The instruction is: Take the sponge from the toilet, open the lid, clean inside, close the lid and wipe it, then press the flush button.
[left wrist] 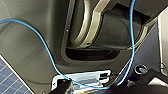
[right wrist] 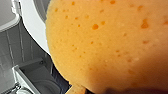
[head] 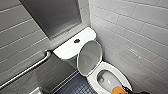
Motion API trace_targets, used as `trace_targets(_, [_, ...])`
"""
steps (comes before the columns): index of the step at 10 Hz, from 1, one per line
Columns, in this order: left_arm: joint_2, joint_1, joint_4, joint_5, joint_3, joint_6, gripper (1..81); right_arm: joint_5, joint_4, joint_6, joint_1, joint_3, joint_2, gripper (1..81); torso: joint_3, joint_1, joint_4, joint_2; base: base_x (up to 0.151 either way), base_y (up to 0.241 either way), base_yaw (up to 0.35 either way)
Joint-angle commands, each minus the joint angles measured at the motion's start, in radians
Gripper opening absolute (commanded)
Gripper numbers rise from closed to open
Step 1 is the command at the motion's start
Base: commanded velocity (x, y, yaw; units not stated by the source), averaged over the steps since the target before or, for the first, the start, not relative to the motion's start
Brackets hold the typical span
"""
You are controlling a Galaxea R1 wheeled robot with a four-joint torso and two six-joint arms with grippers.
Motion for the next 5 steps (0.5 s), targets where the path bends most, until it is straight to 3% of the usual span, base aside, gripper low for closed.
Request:
trace_targets(1, [-0.010, 0.039, 0.007, 0.089, 0.012, 0.000, 81.1, -0.028, -0.003, 0.032, 0.188, 0.094, -0.035, 1.0, 0.000, 0.000, 0.000, 0.000, 0.000, 0.000, 0.000])
trace_targets(3, [-0.006, 0.038, 0.006, 0.089, 0.012, 0.000, 81.1, -0.103, -0.003, 0.040, 0.262, 0.017, 0.095, 1.0, 0.000, 0.000, 0.000, 0.000, 0.000, 0.000, 0.000])
trace_targets(5, [-0.001, 0.036, 0.004, 0.089, 0.012, -0.001, 81.1, -0.108, -0.003, 0.042, 0.294, -0.143, 0.267, 1.0, 0.000, 0.000, 0.000, -0.001, 0.000, 0.000, 0.000])
